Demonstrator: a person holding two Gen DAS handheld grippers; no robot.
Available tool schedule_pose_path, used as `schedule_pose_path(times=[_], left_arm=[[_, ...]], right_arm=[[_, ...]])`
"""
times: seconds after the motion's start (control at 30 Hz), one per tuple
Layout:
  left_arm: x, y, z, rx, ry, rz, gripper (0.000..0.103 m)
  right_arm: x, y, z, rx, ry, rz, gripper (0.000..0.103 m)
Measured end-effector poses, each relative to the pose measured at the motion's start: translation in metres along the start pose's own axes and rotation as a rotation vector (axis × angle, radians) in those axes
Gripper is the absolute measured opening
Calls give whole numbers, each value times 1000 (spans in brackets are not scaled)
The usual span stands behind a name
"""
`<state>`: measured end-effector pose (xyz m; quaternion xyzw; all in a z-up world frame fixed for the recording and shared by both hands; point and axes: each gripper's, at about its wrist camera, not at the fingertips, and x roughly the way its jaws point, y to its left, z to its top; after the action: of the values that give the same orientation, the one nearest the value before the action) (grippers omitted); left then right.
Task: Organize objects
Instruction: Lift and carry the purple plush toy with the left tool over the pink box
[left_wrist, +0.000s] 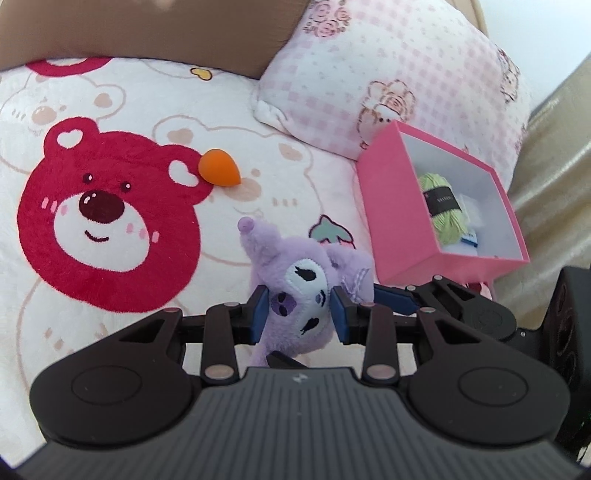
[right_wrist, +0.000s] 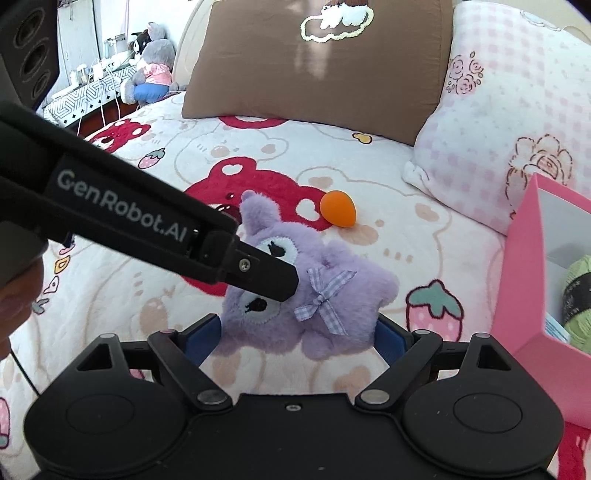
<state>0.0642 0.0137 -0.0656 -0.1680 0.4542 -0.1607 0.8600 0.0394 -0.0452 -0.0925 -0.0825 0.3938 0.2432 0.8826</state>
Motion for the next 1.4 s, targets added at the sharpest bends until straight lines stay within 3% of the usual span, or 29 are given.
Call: schedule_pose_path(times=[0.73,1.13,1.4], left_arm=[[-26,-87,0,105,18,-86,34],[-9,-145,30,194,13,-115,34],[22,-181,67,224,32,-129,35]], right_arm=[[-94,-33,5,78,-60,-108,84],[-125,-80,12,136,-106,-184,77],[-129,-120,24,160,-126,-243,72]])
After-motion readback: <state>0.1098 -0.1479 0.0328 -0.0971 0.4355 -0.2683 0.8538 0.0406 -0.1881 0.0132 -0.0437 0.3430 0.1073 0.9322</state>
